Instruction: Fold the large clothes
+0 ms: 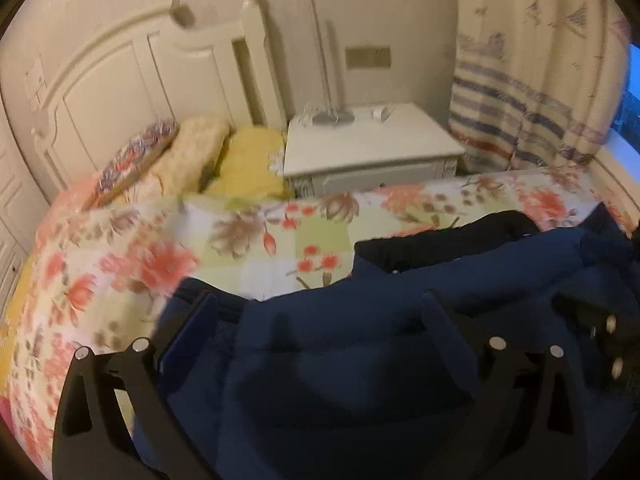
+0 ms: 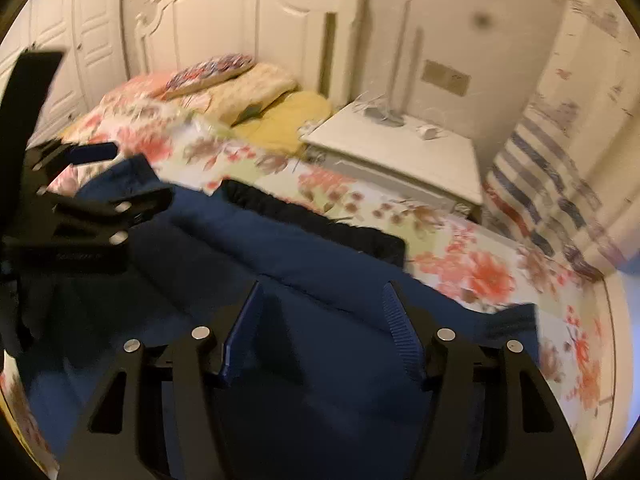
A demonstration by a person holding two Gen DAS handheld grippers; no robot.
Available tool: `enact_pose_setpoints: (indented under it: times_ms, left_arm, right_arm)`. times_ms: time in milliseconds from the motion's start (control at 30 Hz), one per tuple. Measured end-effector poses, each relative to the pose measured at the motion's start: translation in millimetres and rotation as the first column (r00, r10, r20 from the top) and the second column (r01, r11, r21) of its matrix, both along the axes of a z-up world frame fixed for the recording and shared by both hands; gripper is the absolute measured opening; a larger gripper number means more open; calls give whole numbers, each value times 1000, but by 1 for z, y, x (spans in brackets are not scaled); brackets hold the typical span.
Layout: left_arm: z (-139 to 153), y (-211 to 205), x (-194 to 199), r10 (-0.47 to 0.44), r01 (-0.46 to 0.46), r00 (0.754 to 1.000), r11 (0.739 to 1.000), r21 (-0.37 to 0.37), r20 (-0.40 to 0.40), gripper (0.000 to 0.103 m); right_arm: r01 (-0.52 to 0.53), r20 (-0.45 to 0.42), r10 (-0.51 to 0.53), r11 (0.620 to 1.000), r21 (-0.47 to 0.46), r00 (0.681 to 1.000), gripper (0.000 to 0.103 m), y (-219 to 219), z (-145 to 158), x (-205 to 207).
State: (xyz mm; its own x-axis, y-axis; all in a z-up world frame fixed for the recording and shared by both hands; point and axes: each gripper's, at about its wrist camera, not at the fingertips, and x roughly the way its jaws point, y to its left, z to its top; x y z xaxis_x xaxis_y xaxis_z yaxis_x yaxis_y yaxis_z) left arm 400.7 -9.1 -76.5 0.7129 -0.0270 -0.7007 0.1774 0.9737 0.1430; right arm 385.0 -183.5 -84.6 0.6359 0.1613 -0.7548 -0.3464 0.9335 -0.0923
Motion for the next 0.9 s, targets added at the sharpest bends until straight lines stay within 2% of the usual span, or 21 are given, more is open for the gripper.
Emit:
enact_pose_setpoints:
  times_ms: [67,100,167,300,367,400,433,467,533,567,667,733,833,900]
  left_arm:
    - [-22,-3,12,-27,25,996,999,-25,-83,100]
    - [-32,-4,16,-26,23,993,999,-24,-111,101]
    - [-40,-6,20,-21,18,992,1000,-23,-121,101]
    - [-47,-4,17,-27,24,993,999,-30,-112,101]
    - [-47,-2,17,-29,24,993,999,-44,-116,101]
    - [-48,-1,17,-29,24,993,999,-48,-115,101]
    - [-47,-1,16,-29,23,993,998,-53,-114,101]
    - [-47,-1,15,-32,25,993,998,-60,-111,101]
    - [-45,-2,15,-32,26,994,998,-58,-106,101]
    - [-46,-3,14,-31,26,994,998,-54,-104,101]
    - [-45,-3,14,-35,29,994,998,-60,-101,101]
    - [-43,-1,14,-41,33,994,997,-75,-106,101]
    - [-32,13,17,-40,23,990,992,-127,-134,101]
    - [-19,32,18,21,-30,995,995,-91,-97,101]
  right_arm:
    - [2,-57,-4,999,-41,998,62,1,-24,10]
    - [16,-97,-17,1000,-4,995,62,-3,-35,17]
    - [28,-116,-23,999,40,993,62,-8,-37,19]
    - [24,-98,-20,999,36,995,61,-8,-29,12]
    - [145,7,-145,989,-20,989,62,-28,-15,9]
    - [215,27,-214,976,-44,976,63,-42,-16,10]
    - [245,6,-245,969,-24,969,63,-55,-20,16]
    - [263,-69,-258,962,77,964,63,-78,-30,20]
    - [278,-115,-260,944,179,959,60,-100,-36,19]
    - [298,-91,-285,936,188,954,57,-108,-33,15]
    - [375,-41,-377,897,234,925,57,-128,-29,2]
    - [406,-78,-400,877,257,913,57,-136,-39,3]
    - [406,-84,-397,892,201,914,58,-130,-41,10]
    - [402,-72,-396,899,173,916,58,-124,-41,10]
